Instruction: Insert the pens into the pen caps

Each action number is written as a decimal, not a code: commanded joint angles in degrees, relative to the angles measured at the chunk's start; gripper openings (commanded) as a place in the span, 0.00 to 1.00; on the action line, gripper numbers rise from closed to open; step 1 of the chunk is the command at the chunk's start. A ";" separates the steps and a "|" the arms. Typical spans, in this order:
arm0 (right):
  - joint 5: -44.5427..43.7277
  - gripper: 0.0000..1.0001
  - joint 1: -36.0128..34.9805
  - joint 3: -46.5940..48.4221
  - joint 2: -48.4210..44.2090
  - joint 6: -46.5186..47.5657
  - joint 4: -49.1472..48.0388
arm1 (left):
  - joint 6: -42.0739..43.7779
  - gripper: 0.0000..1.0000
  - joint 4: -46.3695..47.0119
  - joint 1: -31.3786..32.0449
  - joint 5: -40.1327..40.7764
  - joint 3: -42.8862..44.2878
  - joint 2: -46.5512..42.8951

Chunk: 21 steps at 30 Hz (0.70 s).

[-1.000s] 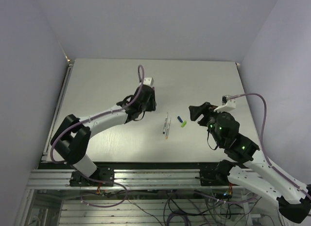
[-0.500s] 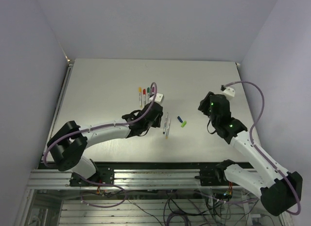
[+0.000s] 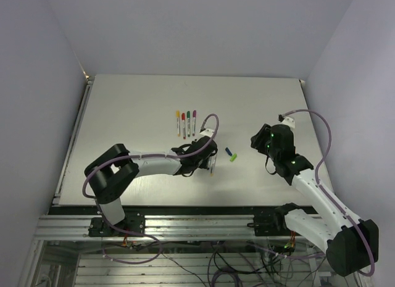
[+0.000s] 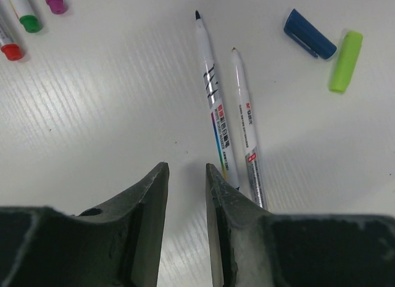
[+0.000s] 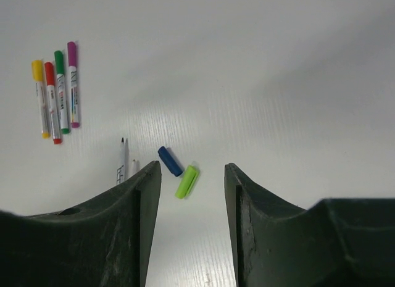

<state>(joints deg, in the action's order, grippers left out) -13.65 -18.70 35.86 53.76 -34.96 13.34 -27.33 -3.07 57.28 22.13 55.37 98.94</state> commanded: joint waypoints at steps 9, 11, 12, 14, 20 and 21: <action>4.28 0.44 0.30 -3.02 -4.33 -1.12 -1.66 | 1.56 0.40 3.21 0.38 -0.40 7.17 7.47; 4.46 0.44 0.33 -3.15 -4.60 -1.12 -1.50 | 1.51 0.40 3.00 0.38 -0.26 8.03 8.55; 4.55 0.44 0.32 -3.24 -4.68 -1.20 -1.48 | 1.49 0.40 2.91 0.40 -0.20 8.34 9.00; 4.71 0.44 0.32 -3.43 -4.85 -1.17 -1.48 | 1.50 0.40 2.70 0.39 -0.01 9.00 9.99; 4.99 0.43 0.31 -4.25 -5.18 -1.49 -1.95 | 1.38 0.40 2.02 0.39 0.43 10.30 12.11; 5.03 0.43 0.26 -4.37 -5.22 -1.56 -2.06 | 1.30 0.40 1.81 0.38 0.58 10.50 12.35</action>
<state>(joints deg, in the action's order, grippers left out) -9.37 -18.70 32.42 49.50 -36.03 12.71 -26.35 -1.56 57.32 22.04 63.94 110.06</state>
